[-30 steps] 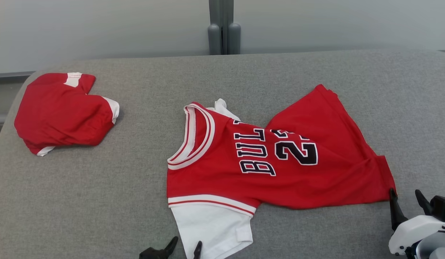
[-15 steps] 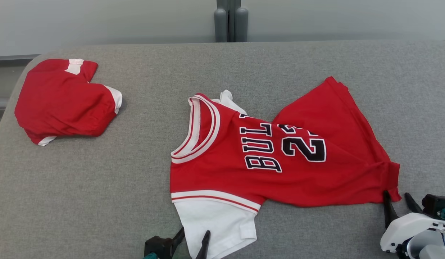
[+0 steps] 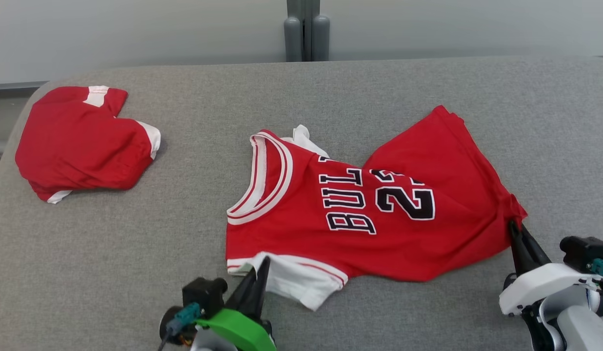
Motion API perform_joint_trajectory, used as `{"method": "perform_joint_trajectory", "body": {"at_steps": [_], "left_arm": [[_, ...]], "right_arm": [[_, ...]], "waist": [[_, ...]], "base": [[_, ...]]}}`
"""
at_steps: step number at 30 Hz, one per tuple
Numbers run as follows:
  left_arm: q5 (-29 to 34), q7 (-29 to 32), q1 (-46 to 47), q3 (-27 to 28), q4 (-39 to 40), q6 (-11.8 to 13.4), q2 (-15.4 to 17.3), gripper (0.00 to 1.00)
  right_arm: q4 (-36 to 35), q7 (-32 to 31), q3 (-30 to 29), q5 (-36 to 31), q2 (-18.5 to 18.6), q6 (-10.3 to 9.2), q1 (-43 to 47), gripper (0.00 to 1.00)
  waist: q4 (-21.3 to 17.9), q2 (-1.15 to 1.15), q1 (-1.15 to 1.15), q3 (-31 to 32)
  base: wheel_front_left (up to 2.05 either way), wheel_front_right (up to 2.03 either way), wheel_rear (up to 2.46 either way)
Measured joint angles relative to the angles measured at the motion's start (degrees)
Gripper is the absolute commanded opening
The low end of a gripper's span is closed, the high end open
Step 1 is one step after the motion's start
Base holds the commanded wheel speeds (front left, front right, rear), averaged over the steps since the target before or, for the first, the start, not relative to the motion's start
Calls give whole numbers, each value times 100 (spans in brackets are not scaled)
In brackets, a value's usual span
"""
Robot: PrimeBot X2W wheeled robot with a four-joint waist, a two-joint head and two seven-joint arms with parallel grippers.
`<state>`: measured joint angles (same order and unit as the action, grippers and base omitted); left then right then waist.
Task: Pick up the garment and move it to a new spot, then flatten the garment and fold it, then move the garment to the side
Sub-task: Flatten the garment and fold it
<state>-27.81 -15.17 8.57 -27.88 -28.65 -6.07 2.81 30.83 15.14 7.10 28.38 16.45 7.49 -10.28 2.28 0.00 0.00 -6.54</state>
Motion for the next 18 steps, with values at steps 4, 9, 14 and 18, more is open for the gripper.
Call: {"method": "perform_joint_trajectory", "body": {"at_steps": [4,9,14,18], "left_arm": [[-10,0,473,237,267,-59,71,0],[-156,130,1600,246,236,-105,280,0],[-571,587,3246,189,-42,-132,614,0],[-905,880,4785,238,-446,-132,781,0]], "right_arm": [[-368,0,83,41,65,0,-260,0],[-352,0,335,185,229,0,-1084,0],[-25,-331,657,791,278,0,-2591,0],[338,-789,736,1334,328,0,-3978,0]], "waist": [[-60,0,0,-18],[-139,0,0,-162],[-224,0,0,-491],[-291,0,0,-846]], "base": [[0,0,0],[0,0,0],[0,0,0],[0,0,0]]}}
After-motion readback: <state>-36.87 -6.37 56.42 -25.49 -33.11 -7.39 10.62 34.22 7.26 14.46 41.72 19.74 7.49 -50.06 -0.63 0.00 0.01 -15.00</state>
